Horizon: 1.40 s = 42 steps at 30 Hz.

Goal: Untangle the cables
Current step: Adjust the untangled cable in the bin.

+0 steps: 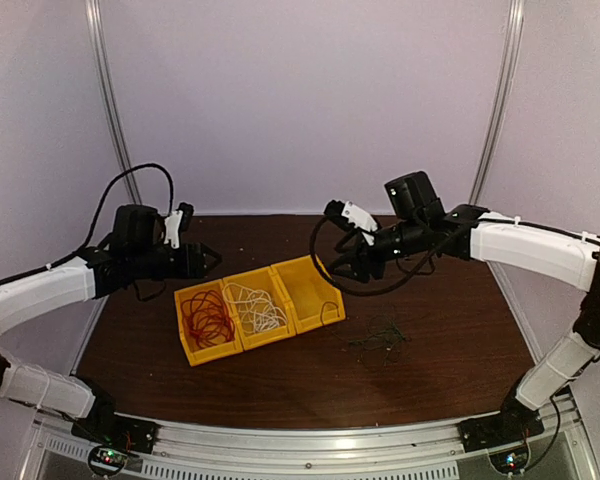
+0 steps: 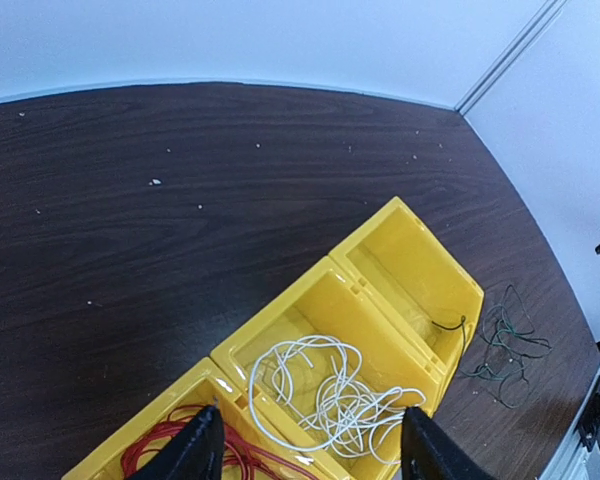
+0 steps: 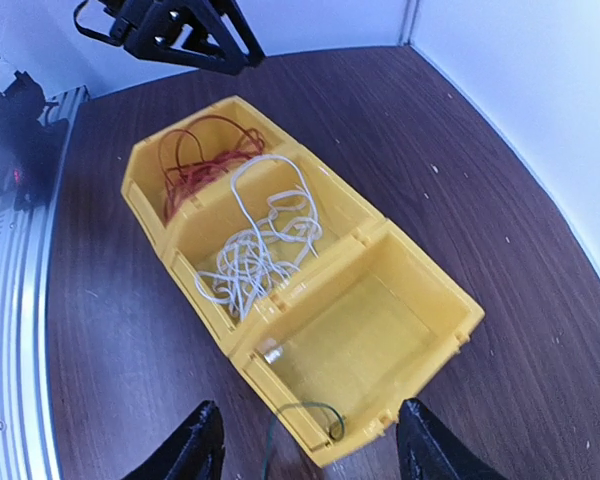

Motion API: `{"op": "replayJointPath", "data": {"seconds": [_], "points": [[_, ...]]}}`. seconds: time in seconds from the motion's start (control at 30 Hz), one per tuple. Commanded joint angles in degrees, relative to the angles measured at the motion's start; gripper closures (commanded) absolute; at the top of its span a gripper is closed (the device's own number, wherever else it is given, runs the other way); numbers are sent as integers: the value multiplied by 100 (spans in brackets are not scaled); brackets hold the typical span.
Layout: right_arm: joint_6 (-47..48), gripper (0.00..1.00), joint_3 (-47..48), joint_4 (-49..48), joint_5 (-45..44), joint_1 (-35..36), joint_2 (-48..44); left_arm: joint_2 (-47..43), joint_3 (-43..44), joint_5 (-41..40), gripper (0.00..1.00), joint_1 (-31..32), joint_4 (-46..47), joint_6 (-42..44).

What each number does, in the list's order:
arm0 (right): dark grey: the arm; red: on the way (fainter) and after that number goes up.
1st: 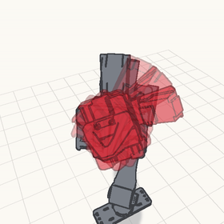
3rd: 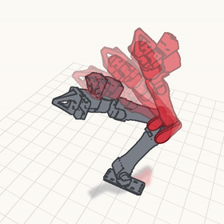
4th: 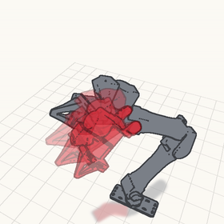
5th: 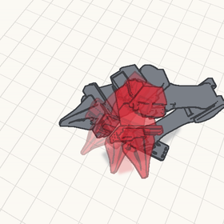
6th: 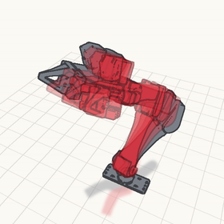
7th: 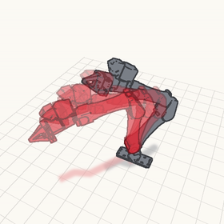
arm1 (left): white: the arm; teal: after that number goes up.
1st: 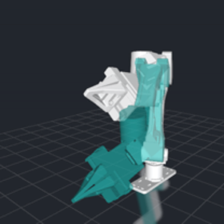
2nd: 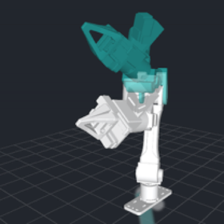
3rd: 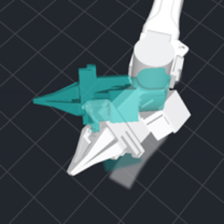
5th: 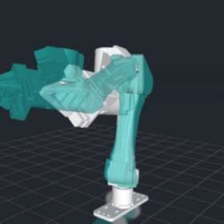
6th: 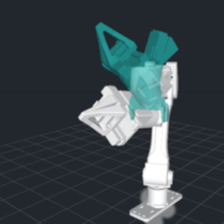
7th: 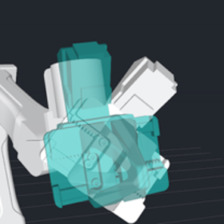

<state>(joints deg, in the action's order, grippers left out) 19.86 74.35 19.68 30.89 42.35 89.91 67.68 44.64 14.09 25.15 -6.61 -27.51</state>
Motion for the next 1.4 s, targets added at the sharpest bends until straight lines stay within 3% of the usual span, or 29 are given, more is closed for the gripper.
{"op": "replayJointPath", "data": {"seconds": [0.0, 0.27, 0.5, 0.77, 0.93, 1.17, 1.37], "points": [[188, 41, -843, -15, 597, -722, -498, 816, 634, -359, 39, 254, -475, 133], [421, 41, -2592, -899, 1083, -1560, -1499, 1623, 1493, -420, 44, 492, -1128, 443], [574, 41, -2602, -841, 1299, -1897, -1620, 2170, 2224, -82, 38, 1121, -1585, 1319], [701, 40, -2691, -795, 1454, -1895, -1724, 2535, 2646, -1180, 39, 1812, -2535, 2860], [739, 40, -2693, -773, 1471, -1897, -1722, 2858, 2794, -2186, 42, 1973, -3107, 3204], [756, 40, -2689, -749, 1490, -1897, -1688, 3120, 2941, -2708, 56, 1985, -3092, 3201], [782, 40, -2706, -746, 1439, -1897, -1674, 3425, 3086, -2669, 81, 2019, -3080, 3270]]}}
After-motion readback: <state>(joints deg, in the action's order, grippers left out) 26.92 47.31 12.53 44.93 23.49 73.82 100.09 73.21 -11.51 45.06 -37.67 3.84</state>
